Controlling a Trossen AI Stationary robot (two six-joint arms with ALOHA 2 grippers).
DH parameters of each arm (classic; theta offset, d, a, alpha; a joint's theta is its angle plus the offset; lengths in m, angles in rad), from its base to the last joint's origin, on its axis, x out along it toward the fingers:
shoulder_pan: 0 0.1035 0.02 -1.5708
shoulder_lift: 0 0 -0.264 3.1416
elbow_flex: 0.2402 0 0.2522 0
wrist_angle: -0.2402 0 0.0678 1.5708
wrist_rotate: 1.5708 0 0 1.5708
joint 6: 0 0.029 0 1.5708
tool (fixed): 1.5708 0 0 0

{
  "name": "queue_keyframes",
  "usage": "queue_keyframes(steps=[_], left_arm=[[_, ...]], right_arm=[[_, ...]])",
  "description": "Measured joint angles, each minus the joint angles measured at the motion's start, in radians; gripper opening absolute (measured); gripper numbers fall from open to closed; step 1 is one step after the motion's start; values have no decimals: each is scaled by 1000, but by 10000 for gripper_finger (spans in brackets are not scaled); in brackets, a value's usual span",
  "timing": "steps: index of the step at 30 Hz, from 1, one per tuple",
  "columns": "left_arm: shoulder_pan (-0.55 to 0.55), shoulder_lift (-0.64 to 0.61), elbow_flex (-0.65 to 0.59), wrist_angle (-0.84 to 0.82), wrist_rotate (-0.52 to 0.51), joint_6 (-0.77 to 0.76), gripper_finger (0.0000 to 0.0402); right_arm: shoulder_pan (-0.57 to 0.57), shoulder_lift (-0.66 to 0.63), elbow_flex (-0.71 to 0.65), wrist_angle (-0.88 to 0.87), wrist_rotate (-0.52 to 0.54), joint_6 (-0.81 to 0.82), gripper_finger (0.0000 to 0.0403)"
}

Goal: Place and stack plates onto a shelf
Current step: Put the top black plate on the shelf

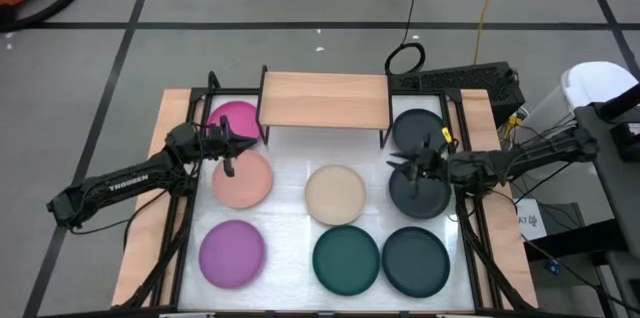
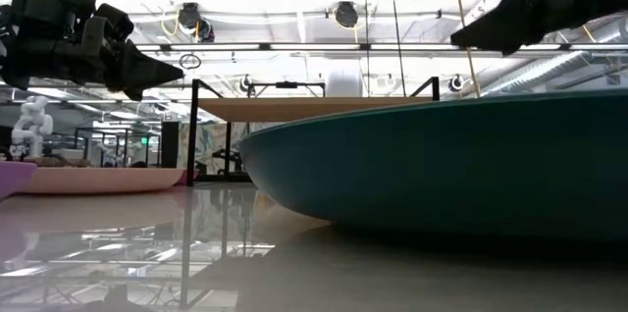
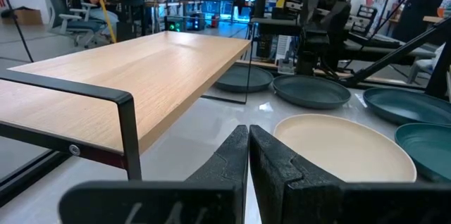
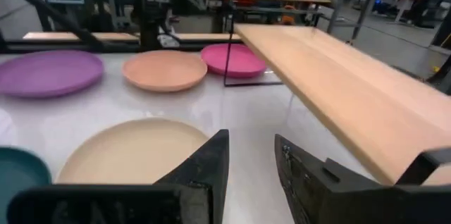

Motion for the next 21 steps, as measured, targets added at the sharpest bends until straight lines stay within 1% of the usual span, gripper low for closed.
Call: queue_keyframes(steps=[2,8,15,17,21], left_arm=[[0,0,0,0,0,0,21],[0,0,0,0,0,0,21],[0,0,0,0,0,0,21],[0,0,0,0,0,0,21],[0,0,0,0,0,0,21]], right_arm=[[0,12,29,-47,0,4,100],[0,36,157,-283,1,41,100],[-1,34,175,-475,6,150,100],[-2,34,175,-519,46,161,100],[-2,36,175,-612,114,264,100]])
